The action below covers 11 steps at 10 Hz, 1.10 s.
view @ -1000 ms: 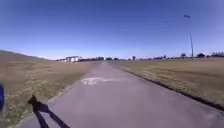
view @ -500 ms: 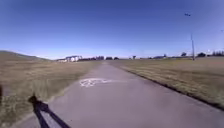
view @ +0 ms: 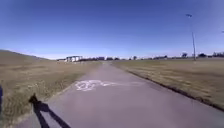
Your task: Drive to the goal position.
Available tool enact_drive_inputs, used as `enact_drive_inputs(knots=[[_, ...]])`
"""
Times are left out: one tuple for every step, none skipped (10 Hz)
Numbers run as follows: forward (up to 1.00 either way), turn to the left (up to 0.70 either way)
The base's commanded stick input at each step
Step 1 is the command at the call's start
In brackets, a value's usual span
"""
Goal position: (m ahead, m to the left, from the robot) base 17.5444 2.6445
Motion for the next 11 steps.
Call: enact_drive_inputs(knots=[[0.7, 0.0], [0.7, 0.0], [0.7, 0.0], [0.7, 0.0], [0.7, 0.0], [0.7, 0.0], [0.7, 0.0], [0.7, 0.0], [0.7, 0.0], [0.7, 0.0], [0.7, 0.0]])
